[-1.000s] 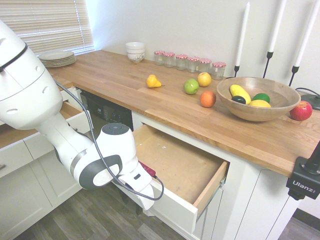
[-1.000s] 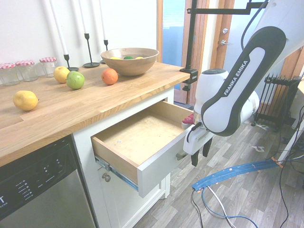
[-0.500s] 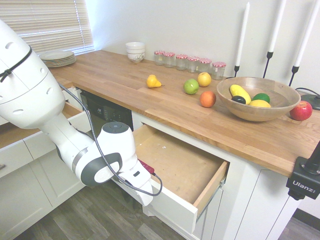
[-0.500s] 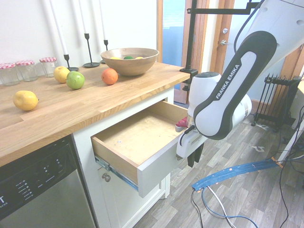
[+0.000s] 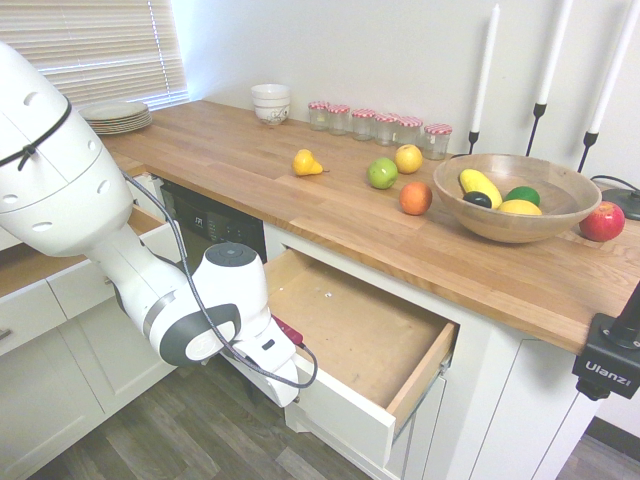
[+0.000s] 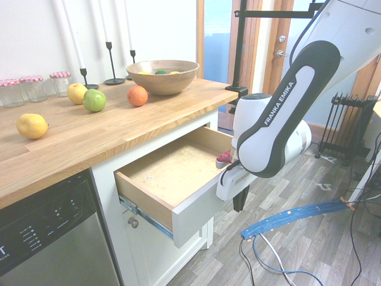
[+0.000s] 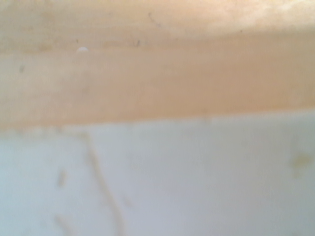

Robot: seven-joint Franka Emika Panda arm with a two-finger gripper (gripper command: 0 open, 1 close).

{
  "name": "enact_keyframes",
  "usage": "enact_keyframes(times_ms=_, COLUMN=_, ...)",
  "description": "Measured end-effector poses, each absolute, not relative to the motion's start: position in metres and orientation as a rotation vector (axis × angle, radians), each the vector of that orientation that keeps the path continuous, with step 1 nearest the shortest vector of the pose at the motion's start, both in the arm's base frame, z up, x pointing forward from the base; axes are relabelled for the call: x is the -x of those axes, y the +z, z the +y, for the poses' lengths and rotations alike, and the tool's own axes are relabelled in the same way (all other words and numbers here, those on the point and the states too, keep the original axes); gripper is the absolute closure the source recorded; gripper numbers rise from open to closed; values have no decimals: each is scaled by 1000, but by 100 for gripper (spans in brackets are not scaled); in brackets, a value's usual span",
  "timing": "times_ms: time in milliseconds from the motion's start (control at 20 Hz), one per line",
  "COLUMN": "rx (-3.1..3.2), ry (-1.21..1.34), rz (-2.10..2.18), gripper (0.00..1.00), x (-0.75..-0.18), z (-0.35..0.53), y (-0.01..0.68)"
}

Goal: Close the drawer

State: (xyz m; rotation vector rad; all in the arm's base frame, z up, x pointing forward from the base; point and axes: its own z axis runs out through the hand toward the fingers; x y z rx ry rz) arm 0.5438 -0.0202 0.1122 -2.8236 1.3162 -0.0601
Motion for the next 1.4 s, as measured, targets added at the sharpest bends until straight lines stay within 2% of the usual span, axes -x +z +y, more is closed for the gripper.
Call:
enact_keyframes(times_ms=650, rx=2817, ry=-68, rz=1341, gripper=100, x=-556, z=-32, y=120)
enact_keyframes(times_ms=1400, rx=2820, ry=-59, rz=1341, gripper=100, x=-606, z=-38, y=121)
